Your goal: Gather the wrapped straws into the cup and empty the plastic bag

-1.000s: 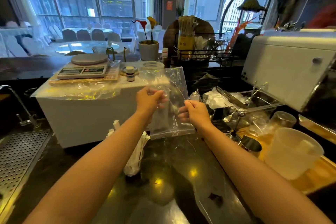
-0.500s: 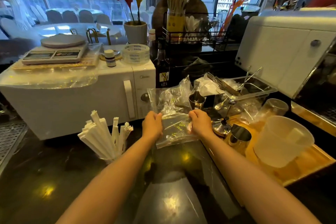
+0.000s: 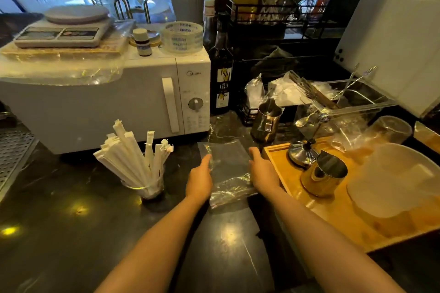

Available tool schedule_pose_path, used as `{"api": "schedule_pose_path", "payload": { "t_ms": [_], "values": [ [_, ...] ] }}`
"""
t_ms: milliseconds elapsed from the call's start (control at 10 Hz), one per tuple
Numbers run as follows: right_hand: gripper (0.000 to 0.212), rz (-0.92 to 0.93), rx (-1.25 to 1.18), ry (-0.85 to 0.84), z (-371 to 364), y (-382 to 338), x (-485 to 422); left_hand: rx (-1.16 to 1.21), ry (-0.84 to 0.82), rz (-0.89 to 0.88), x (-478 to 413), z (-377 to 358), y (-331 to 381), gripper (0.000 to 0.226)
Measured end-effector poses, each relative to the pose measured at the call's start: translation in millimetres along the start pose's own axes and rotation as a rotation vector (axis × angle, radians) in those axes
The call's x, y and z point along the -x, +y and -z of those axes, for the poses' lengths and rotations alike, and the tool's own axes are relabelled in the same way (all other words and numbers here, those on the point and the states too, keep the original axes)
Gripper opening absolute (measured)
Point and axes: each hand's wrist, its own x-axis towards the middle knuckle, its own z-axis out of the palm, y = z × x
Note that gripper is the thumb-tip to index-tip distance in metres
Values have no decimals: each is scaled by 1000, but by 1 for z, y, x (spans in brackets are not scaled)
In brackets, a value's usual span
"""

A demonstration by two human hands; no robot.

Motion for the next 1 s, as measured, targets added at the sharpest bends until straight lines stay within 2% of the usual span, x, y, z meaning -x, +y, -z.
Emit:
{"api": "schedule_pose_path", "payload": {
  "t_ms": [200, 300, 400, 500, 800, 900, 1000],
  "values": [
    [30, 169, 336, -163, -4, 10, 1, -406, -20, -111, 3, -14, -7, 28],
    [33, 188, 408, -197, -7, 15, 3, -596, -9, -155, 5, -20, -9, 28],
    [33, 220, 488, -142, -12, 21, 4, -683, 19, -185, 7, -21, -14, 40],
    [40, 293, 580, -95, -16, 26, 6, -735, -84, -170, 8, -19, -20, 56],
    [47, 299, 577, -149, -14, 33, 11, -724, -339, -112, 3, -2, -16, 60],
    [51, 242, 542, -190, -5, 26, 10, -718, -352, -111, 4, 8, -10, 60],
    [53, 233, 450, -118, 5, 14, 6, -712, -272, -179, 4, 17, -1, 59]
  ]
}}
